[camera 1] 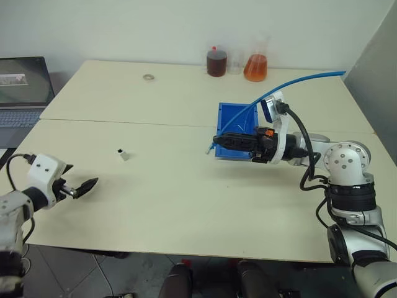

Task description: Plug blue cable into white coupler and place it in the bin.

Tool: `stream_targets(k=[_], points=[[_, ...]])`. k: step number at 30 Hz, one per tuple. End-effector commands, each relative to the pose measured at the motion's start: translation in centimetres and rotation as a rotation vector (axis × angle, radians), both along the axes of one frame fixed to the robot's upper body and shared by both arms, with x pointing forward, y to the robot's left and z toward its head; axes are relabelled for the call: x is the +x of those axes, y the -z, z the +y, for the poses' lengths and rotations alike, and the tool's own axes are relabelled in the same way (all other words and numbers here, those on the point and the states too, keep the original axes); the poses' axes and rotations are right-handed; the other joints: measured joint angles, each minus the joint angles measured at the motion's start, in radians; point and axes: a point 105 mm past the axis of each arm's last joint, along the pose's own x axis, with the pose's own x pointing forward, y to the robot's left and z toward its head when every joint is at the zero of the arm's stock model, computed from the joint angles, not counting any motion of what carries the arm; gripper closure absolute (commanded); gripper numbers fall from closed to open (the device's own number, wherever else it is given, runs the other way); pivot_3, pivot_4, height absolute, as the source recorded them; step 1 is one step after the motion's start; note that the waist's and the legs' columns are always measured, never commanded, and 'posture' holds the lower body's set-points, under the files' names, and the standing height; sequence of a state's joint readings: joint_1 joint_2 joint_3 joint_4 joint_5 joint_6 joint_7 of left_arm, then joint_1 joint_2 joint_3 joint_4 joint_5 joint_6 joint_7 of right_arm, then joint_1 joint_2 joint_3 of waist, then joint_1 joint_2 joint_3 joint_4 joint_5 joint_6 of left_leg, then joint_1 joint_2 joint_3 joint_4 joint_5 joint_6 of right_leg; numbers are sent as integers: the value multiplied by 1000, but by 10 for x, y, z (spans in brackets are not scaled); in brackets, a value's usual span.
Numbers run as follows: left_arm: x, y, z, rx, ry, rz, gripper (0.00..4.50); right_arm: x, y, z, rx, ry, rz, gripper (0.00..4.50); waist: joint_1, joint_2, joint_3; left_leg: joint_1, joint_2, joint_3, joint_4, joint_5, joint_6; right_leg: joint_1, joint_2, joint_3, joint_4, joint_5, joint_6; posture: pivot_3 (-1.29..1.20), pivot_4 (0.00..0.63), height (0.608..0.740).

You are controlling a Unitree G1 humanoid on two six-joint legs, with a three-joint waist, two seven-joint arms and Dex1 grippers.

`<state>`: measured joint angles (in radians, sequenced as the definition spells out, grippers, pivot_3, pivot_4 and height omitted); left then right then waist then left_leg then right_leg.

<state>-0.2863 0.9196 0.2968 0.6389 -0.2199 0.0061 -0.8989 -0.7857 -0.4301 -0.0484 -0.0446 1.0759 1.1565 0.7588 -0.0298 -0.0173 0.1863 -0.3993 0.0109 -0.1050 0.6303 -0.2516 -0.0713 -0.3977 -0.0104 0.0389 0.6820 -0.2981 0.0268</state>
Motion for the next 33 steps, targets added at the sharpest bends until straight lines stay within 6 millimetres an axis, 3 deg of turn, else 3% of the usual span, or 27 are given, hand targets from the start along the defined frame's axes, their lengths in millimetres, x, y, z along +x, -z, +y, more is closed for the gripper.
stream_targets(k=[1, 6, 13, 27, 32, 33], points=[[14, -2, -9, -63, 75, 21, 13, -4, -10, -4, 11, 17, -55, 4426, -4, 0, 0, -1, 0, 0, 0, 0, 0, -2, 0, 0, 0, 0, 0, 0, 150, 740], [31, 7, -28, -81, 172, 115, 13, -4, -11, -8, -1, 42, -56, 4426, -13, 0, 0, -2, 0, 2, 0, 0, 0, -8, 0, 1, 9, 0, 0, 0, 150, 740], [40, 13, -34, -48, 195, 166, 13, -4, -12, -11, -10, 63, -59, 4426, -32, 0, 0, -1, 1, 2, 3, 0, 1, -8, 2, 2, 15, 0, -1, 0, 150, 740], [63, 6, -50, -86, 169, 140, 13, -7, -12, -13, -19, 83, -54, 4426, -24, 0, 0, -2, 0, 0, 9, 1, 2, -7, 2, 1, 19, 0, -1, 0, 150, 740], [62, 7, -50, -94, 175, 159, 13, -6, -11, -14, -19, 91, -50, 4426, -28, 0, 0, -2, 0, 0, 11, 1, 2, -7, 2, 1, 20, 0, -1, 0, 150, 740], [61, 7, -49, -93, 174, 162, 361, -7, -11, -14, -18, 93, -49, 4426, -28, 0, 0, -2, 0, 0, 11, 1, 2, -7, 2, 1, 20, 0, -1, 0, 150, 740]])
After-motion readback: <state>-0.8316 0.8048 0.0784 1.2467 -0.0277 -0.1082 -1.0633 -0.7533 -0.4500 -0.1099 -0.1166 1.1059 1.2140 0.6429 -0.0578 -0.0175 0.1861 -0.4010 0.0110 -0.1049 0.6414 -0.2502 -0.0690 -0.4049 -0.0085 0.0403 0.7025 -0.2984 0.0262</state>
